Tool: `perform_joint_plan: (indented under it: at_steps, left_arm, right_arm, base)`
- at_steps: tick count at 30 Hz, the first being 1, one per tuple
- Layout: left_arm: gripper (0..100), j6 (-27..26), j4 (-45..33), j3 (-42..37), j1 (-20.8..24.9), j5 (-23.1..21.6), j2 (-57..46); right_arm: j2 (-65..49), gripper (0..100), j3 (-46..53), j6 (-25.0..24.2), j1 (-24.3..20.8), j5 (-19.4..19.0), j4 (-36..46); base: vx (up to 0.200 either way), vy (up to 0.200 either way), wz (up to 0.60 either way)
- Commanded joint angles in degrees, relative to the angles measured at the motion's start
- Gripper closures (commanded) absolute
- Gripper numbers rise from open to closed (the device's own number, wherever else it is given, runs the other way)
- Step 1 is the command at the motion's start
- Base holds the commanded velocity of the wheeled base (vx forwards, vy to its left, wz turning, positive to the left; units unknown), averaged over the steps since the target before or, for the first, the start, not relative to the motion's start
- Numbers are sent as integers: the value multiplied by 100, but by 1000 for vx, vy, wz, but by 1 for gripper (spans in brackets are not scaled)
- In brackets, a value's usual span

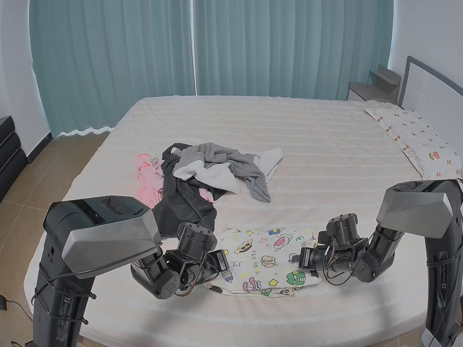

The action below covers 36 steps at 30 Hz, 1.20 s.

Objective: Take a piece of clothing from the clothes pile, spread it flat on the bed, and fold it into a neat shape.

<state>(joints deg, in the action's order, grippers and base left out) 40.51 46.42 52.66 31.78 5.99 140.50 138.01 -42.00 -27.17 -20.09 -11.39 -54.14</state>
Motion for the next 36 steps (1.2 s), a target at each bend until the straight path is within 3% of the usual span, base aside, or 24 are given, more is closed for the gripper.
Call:
perform_joint_plan:
  at_steps: [1,2,3,10,15,19,23,29,36]
  left_arm:
    - [100,54,7,-28,-5,17,39]
    - [0,80,16,-37,-5,8,39]
    - [0,89,25,-37,-5,17,39]
    - [0,89,306,-265,-111,8,13]
    - [0,-8,640,-705,-243,-10,-128]
    - [0,-351,649,-1241,-225,-71,-277]
    - [0,-702,605,-1443,-234,-62,-216]
    - [0,-852,579,-1557,-234,-18,-224]
    - [0,-746,640,-1759,-286,-71,-558]
  right_arm:
    - [-2,100,34,10,-4,14,0]
    - [-20,100,60,19,-4,14,0]
    - [-29,0,69,19,-4,14,0]
    - [-283,0,420,151,14,22,17]
    - [-398,0,825,740,49,31,79]
    - [-415,0,1159,1434,137,31,88]
    - [-468,0,1317,1759,225,93,114]
    - [-749,0,1334,2111,374,479,615]
    - [-1514,0,1457,2199,497,365,808]
  base:
    - [0,0,0]
    - [0,0,0]
    - [0,0,0]
    - [0,0,0]
    - [0,0,0]
    - [0,0,0]
    - [0,0,0]
    - [0,0,0]
    - [0,0,0]
